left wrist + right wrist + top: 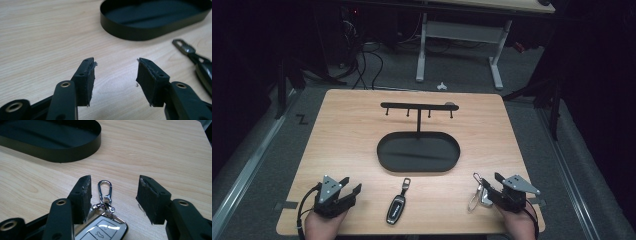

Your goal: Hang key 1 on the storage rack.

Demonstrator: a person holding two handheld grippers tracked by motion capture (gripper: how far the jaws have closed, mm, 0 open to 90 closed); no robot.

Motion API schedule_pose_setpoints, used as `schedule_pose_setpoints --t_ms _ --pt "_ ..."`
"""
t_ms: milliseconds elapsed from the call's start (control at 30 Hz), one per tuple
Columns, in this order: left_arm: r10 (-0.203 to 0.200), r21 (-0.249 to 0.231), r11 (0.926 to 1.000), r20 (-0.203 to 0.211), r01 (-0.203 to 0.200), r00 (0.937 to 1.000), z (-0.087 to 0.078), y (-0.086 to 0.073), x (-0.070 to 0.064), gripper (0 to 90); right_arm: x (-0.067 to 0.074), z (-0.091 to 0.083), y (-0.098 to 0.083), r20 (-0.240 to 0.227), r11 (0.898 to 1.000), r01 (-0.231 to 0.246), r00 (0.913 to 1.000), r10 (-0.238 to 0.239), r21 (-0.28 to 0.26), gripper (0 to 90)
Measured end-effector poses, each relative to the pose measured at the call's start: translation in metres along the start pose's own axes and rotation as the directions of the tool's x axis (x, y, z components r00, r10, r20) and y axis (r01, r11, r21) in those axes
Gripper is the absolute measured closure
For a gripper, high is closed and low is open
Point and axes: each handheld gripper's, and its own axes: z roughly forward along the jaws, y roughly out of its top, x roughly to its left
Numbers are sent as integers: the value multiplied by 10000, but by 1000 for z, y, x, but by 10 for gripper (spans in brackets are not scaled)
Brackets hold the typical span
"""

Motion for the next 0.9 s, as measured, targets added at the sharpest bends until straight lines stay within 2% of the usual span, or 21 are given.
schedule_pose_setpoints --t_ms 200,367,500,600,733,800,867,900 --pt "120 -146 9998 114 -118 9999 2 3 -6 540 5 2 1 226 9997 -94 9997 89 208 456" --pt "186 -15 9998 261 -185 9995 5 3 -9 578 3 -3 1 249 9997 -181 9995 176 193 442" --pt "326 171 9993 473 -334 9984 6 3 -14 642 4 -3 2 -57 9996 -180 9998 181 221 464" --pt "500 449 9975 859 -540 9950 10 2 -23 680 8 0 3 -327 9998 -7 9995 14 210 470" --pt "1000 1084 9870 1609 -1183 9819 15 1 -41 776 12 2 6 -565 9995 275 9981 -266 148 514" --pt "1326 1196 9810 1634 -1530 9776 15 1 -51 794 13 2 7 -626 9994 329 9975 -322 97 549" --pt "1409 1285 9779 1764 -1647 9742 15 2 -60 814 13 2 7 -696 9994 342 9970 -338 59 597" --pt "1409 1285 9779 1764 -1647 9742 15 2 -60 832 13 2 7 -754 9995 314 9967 -308 61 609"
